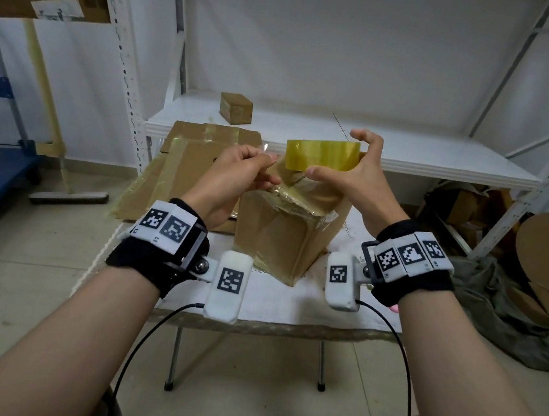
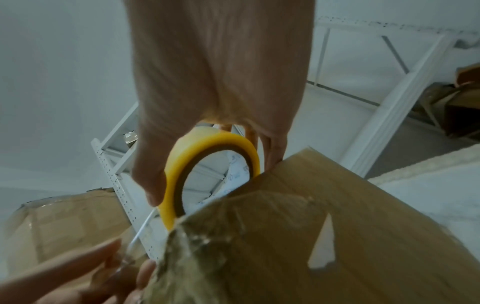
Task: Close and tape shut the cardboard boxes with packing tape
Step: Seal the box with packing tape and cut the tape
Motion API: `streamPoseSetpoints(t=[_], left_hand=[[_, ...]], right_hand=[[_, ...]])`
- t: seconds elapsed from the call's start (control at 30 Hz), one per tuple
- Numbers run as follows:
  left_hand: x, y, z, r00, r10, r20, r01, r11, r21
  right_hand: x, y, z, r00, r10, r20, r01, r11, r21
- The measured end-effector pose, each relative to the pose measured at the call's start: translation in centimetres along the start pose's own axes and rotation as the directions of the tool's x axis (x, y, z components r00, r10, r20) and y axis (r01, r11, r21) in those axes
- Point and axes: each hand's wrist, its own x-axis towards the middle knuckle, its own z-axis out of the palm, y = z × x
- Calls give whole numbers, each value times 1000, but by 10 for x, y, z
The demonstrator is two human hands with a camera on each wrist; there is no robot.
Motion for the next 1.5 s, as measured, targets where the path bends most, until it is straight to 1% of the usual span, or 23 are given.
streamPoseSetpoints(t=[0.13,0.23,0.3,0.37,0.5,0.6,0.77,0.9,1.03,1.17,1.3,1.5], left_hand=[[0,1,-1,999,-12,-40,12,1000,-17],[0,1,-1,999,-4,-52,4,1000,2],[0,1,0,1000,-6,-30,6,1000,21],[-1,1,1,1000,-9,-23,10,999,52],[-3,2,-1,996,-21,-85,30,994,106],[-5,3,-4,993,-75,-90,83,993,83],[-7,-1,-4,980,-150,-134,156,987,40],[-7,-4,-3,971,-184,-152,184,983,-15],[-10,-6,-1,967,-204,-154,198,979,-57],[-12,-12,1,955,-262,-140,250,963,-97],[-13,-16,0,946,-296,-135,279,951,-131],[-13,-16,-9,929,-357,-94,337,924,-181]], right_hand=[[6,3,8,997,58,-56,-44,973,225],[9,-1,14,992,100,-74,-72,948,309],[12,-1,16,989,126,-73,-89,921,378],[15,0,19,990,124,-71,-83,905,416],[20,1,20,993,87,-77,-49,915,400],[23,2,19,996,53,-72,-20,916,402],[25,6,17,998,46,-44,-26,922,386],[24,5,15,998,-14,-68,37,936,349],[25,4,16,995,-71,-73,89,954,288],[27,7,19,990,-111,-89,130,960,248],[26,7,19,985,-155,-73,168,959,229],[22,4,24,974,-217,-67,227,950,215]])
